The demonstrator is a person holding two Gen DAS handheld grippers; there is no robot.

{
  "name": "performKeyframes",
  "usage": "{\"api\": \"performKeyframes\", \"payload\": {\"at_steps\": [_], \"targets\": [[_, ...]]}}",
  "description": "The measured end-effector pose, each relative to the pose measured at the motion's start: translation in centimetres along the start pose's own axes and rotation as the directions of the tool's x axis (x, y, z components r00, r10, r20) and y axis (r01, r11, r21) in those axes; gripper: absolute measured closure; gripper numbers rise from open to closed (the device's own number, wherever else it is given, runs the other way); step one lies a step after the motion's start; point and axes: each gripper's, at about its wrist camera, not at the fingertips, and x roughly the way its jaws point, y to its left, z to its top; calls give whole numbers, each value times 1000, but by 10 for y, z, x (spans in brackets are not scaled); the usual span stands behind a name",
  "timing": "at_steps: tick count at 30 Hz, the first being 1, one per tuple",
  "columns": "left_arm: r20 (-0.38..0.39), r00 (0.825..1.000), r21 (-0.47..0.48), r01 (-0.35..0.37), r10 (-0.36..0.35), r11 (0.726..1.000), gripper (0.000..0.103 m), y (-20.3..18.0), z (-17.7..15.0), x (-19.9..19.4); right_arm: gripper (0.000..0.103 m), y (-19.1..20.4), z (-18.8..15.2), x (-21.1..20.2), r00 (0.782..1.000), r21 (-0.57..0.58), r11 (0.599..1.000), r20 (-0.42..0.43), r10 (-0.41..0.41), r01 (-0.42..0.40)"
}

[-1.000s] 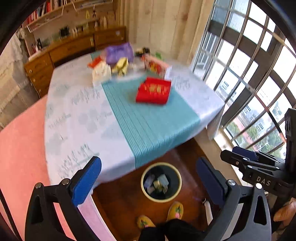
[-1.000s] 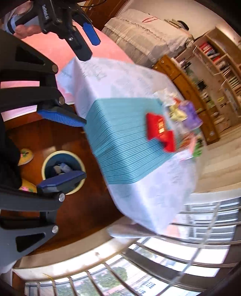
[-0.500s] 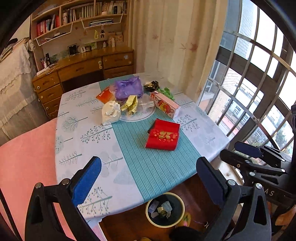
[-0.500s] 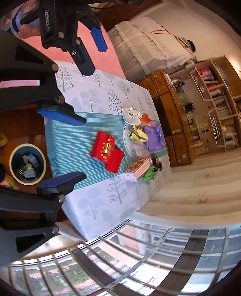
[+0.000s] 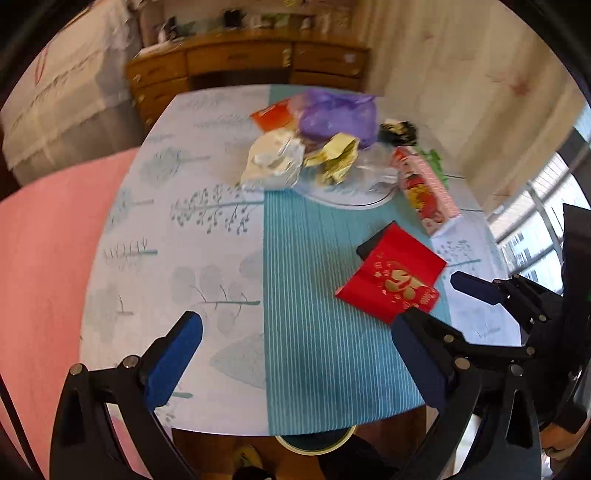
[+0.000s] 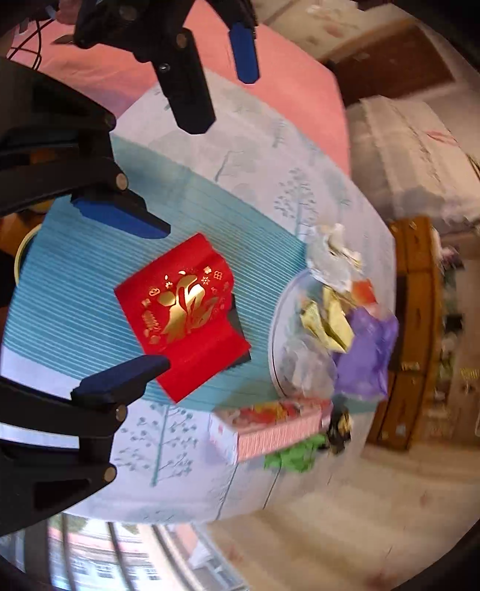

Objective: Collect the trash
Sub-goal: 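Grasp the black TALOPN card with the left tool while the right tool grasps the red envelope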

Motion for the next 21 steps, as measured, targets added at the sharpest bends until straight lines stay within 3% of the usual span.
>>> {"api": "performKeyframes", "payload": {"at_steps": [5, 8, 10, 15, 21], "targets": [[-35, 998, -84, -49, 46, 995, 2, -2, -7, 25, 37, 8, -4, 41, 998, -170, 985, -65, -5, -6], [-51, 997, -112, -67, 61, 991, 2, -4, -10, 35, 42, 7, -9, 47, 998, -198, 979, -56, 33, -44], [-53, 996, -118, -71, 66, 990, 2, -6, -11, 37, 74, 5, -12, 45, 999, -207, 978, -40, 26, -33], [-47, 997, -119, -66, 60, 991, 2, -16, -8, 38, 90, -19, -8, 36, 993, -134, 984, -46, 111, -117], [-15, 999, -20, -30, 29, 999, 2, -40, 8, 39, 90, -57, -8, -3, 987, -13, 988, 29, 157, -156]]}}
